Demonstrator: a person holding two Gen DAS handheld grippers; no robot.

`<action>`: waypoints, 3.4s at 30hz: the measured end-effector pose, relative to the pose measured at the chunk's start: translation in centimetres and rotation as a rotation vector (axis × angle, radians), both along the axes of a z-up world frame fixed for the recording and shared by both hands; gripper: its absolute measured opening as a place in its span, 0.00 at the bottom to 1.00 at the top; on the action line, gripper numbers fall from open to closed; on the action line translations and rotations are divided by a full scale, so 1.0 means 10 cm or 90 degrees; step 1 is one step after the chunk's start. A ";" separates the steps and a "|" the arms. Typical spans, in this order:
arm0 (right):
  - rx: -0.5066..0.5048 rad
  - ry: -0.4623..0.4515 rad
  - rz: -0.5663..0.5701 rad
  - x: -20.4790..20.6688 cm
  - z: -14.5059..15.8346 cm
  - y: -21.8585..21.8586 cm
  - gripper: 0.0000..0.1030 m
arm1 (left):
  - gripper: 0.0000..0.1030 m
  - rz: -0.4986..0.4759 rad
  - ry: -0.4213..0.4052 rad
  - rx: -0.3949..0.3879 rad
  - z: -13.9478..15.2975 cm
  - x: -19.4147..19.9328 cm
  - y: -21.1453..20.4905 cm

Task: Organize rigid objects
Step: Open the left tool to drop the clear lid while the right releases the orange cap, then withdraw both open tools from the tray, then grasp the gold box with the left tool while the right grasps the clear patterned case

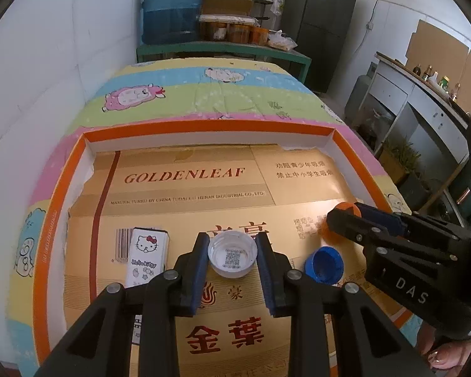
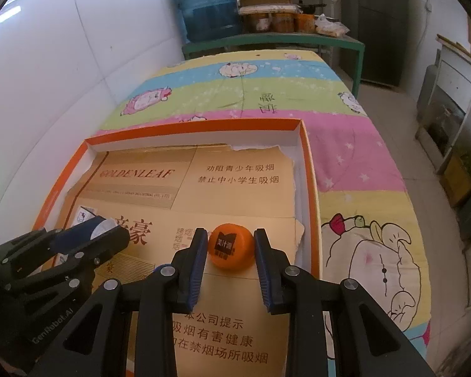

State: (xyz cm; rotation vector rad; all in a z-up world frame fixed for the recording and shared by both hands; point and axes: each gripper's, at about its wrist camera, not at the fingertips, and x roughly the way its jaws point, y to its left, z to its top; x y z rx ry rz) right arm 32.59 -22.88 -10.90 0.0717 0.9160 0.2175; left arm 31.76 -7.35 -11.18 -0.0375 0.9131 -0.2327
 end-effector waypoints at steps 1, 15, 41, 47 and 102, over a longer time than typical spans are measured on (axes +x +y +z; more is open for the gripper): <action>0.001 -0.002 0.002 0.00 0.00 0.00 0.30 | 0.30 0.000 0.000 -0.001 -0.01 0.00 0.00; -0.009 -0.019 -0.002 -0.01 -0.01 0.01 0.44 | 0.36 0.000 -0.010 -0.010 -0.01 -0.02 0.06; -0.008 -0.051 -0.013 -0.43 0.35 0.05 0.44 | 0.37 0.002 -0.060 0.001 0.42 -0.40 0.12; -0.010 -0.061 -0.016 -0.61 0.47 0.07 0.44 | 0.37 0.004 -0.071 0.003 0.53 -0.54 0.18; 0.013 -0.011 -0.017 -1.67 0.30 0.56 0.44 | 0.37 0.003 -0.066 -0.023 0.40 -1.67 0.68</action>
